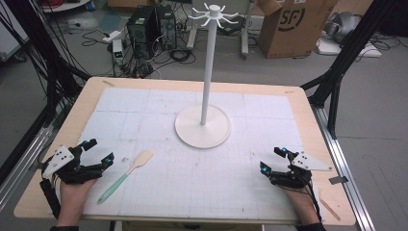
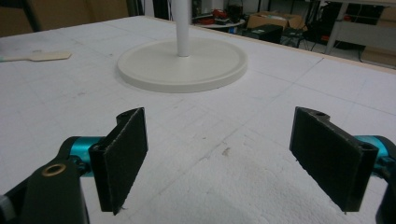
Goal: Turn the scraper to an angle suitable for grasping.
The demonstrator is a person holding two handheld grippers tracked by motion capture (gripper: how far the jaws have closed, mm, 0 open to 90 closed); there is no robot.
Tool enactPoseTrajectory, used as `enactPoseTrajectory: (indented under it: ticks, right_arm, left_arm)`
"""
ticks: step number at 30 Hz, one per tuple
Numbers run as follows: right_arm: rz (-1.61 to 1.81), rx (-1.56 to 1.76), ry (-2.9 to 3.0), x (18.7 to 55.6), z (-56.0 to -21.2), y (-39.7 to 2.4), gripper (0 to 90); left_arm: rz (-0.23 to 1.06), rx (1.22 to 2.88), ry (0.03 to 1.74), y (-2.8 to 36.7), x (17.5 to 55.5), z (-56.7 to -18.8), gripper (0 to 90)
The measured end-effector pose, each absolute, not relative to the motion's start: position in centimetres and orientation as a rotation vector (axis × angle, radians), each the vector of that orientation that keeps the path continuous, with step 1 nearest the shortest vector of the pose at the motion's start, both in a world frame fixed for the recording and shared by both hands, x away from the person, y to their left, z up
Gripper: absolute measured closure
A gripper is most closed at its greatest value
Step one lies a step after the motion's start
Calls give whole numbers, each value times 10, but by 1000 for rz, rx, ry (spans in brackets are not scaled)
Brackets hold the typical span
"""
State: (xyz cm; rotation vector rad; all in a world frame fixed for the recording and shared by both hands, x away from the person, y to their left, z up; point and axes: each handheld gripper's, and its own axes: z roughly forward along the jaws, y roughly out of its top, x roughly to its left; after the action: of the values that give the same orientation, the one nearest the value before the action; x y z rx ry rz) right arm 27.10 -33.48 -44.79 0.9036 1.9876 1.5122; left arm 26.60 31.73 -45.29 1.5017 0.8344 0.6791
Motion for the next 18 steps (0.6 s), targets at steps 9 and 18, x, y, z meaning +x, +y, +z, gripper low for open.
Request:
enactPoseTrajectory:
  ticks: [9,18]
  right_arm:
    - [1516,901,1981,271,-448,-335,186]
    - [1511,908,1978,271,-448,-335,187]
  left_arm:
    - [669,1500,824,318,266,-453,138]
    - [632,1537,821,315,263,-446,133]
